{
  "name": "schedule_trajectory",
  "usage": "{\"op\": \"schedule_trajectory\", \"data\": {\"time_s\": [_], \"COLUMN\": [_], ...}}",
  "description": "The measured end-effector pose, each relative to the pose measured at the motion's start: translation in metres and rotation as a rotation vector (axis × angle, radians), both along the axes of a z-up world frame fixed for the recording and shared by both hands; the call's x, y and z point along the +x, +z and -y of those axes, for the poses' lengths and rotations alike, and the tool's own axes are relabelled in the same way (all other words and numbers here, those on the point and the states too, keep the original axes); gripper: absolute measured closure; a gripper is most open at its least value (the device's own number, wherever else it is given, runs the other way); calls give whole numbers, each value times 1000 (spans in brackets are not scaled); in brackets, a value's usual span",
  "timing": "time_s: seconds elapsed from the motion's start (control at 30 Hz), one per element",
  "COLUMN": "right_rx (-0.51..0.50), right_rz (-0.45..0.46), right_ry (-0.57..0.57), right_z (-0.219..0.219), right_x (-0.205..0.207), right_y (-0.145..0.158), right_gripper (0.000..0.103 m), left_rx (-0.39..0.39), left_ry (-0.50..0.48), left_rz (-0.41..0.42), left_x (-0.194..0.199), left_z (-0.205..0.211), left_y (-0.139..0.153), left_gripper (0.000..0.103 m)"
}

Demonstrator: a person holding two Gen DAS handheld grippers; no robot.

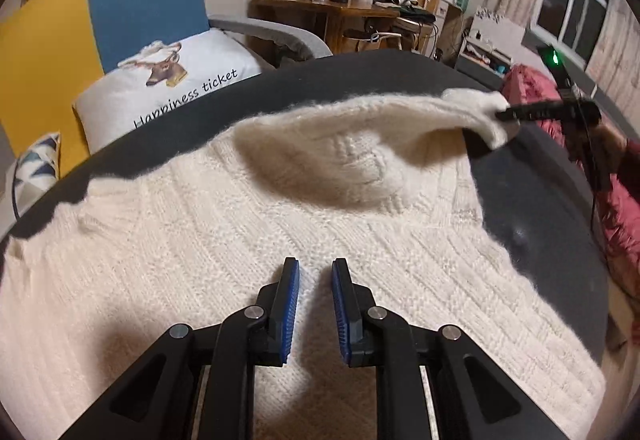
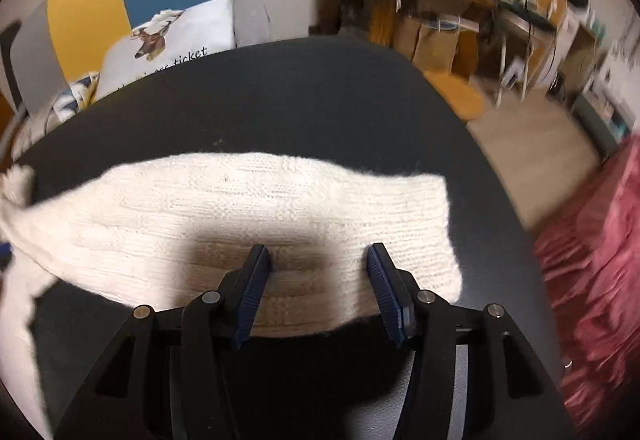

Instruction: Fold clothes

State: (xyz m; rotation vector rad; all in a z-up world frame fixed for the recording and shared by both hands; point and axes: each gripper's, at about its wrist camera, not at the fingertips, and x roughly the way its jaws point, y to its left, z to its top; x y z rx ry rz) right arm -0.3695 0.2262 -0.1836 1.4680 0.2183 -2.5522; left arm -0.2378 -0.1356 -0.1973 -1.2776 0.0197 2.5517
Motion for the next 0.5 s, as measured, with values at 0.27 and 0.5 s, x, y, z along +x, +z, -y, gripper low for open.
{"op": "schedule_trajectory", "data": {"time_s": [0.27,0.5], "right_rx": [136,109], "right_rz": [26,-18], "right_ry": [87,38], "right_z": [26,5], "right_x": [42,52], "right_y": [16,67], "right_gripper": [91,91], "left_rx": [72,-27], "left_ry": [-50,-62], "left_rz": [-43,16], "left_x": [-21,-84], "left_z": [-16,-38], "left_y": [34,14], "left_gripper": [93,93]}}
